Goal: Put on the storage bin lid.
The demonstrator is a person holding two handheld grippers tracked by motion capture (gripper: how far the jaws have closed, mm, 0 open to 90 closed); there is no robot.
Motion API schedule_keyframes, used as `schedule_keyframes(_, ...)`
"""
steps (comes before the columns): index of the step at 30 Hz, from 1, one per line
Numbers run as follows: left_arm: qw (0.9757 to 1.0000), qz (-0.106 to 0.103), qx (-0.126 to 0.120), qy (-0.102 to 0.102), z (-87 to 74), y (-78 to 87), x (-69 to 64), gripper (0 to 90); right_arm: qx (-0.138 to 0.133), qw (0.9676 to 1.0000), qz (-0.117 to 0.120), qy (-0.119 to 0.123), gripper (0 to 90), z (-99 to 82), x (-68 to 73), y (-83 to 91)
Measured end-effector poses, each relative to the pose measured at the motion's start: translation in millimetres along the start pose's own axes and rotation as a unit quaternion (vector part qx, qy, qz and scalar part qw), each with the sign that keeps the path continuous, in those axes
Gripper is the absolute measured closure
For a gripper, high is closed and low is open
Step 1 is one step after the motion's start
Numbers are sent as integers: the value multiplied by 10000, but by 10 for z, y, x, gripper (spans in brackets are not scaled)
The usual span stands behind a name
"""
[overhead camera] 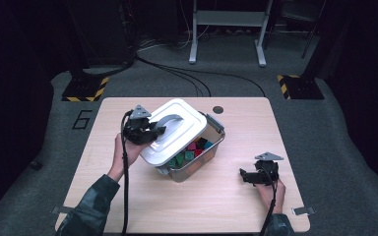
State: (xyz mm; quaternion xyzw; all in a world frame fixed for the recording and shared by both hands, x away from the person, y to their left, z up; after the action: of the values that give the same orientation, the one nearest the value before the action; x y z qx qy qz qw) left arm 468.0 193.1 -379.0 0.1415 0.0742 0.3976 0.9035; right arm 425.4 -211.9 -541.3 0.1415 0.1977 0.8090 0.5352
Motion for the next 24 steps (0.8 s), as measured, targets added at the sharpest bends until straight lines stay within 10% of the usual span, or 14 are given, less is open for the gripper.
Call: schedule_keyframes(24, 9990, -288, 328, 73, -138, -433, -396, 658, 9, 10000, 1, 10, 62, -1, 2, 0)
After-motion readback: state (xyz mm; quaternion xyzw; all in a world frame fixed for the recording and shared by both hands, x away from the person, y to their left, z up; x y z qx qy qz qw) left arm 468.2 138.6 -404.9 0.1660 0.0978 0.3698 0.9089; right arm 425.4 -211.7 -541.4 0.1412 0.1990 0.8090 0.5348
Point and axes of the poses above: each handheld gripper's, and its own axes: y roughly backward along the jaws, z roughly out of its top, x roughly to its left, the point moved 2 cm from there along -y, roughly forward along the jaws, and after that the axes turned 15 degrees about -x, right-handed, at the moved point
